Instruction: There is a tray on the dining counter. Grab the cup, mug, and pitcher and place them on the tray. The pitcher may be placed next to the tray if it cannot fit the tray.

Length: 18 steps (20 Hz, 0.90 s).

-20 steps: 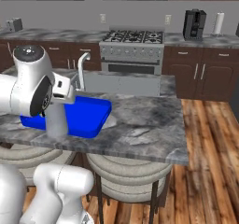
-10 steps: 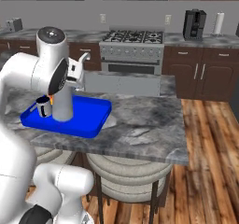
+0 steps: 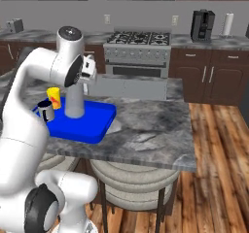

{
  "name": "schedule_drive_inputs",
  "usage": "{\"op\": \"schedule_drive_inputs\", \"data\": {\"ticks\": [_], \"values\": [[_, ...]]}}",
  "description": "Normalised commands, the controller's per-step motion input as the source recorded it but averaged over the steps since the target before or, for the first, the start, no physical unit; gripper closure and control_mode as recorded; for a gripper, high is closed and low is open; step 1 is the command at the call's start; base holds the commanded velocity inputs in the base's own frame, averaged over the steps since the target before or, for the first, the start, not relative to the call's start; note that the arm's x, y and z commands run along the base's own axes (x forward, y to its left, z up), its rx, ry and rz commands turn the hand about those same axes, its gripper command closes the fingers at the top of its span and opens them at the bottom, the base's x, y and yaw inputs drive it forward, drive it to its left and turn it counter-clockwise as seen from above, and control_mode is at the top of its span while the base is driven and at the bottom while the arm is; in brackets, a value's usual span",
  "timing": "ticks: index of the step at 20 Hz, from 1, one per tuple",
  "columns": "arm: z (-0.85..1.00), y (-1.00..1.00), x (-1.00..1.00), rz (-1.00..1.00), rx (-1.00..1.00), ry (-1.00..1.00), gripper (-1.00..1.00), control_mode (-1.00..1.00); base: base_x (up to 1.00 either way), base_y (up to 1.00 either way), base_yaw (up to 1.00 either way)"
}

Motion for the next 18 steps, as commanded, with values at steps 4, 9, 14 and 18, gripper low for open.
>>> {"op": "schedule_drive_inputs", "data": {"ticks": [4,9,14,18], "values": [[-0.68,0.26,0.49,0.0,-0.03,0.0,1.0,-1.0,0.0,0.0,0.0],[-0.55,0.18,0.22,0.0,0.0,0.01,1.0,-1.0,0.0,0.0,0.0],[-0.48,0.1,0.15,0.0,0.0,0.0,1.0,-1.0,0.0,0.0,0.0],[-0.29,0.05,0.08,0.0,0.0,0.0,1.0,-1.0,0.0,0.0,0.0]]}}
